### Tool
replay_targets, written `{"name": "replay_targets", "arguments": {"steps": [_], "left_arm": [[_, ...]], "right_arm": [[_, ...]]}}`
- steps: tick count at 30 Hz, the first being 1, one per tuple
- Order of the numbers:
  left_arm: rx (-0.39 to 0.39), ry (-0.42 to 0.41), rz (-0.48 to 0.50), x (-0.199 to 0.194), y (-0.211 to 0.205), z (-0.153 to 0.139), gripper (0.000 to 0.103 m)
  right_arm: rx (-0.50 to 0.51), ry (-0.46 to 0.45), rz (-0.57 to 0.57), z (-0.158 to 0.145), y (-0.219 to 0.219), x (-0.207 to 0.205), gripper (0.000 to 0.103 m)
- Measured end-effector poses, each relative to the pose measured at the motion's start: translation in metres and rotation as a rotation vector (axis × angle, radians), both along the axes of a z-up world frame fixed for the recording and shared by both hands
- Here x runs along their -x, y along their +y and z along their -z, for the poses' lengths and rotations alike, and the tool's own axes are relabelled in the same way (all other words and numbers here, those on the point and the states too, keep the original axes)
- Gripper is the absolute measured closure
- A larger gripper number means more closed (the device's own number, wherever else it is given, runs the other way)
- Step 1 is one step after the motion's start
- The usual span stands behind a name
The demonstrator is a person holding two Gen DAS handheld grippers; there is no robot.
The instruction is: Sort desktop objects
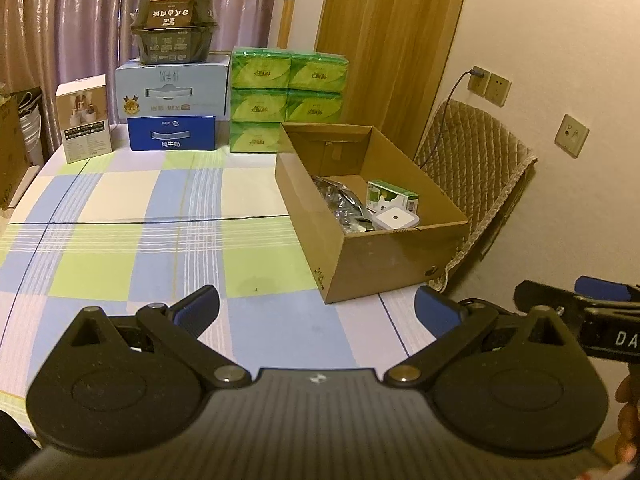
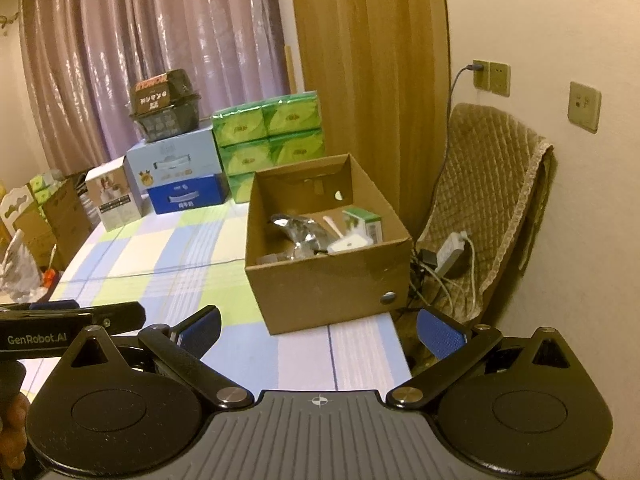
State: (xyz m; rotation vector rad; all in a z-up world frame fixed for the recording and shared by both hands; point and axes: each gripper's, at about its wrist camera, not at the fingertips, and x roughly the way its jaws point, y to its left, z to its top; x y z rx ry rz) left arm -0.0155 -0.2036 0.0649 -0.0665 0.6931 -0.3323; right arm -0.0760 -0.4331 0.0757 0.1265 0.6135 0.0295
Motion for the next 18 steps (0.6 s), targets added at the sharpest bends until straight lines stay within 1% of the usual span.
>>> {"name": "replay_targets", "arguments": {"steps": [4, 18], "left_arm": [[-0.004, -0.013, 0.004, 0.0022, -0.0008, -0.0011, 0.001], [-0.010, -0.016, 0.009, 0.0058, -0.0076, -0.0019, 0.001]], "right_arm": [[0.010, -0.003, -0.001, 0.0001, 0.0035, 0.0006, 0.002], [0.016, -0.007, 0.006, -0.0011, 0.0028, 0.0002, 0.002]]}}
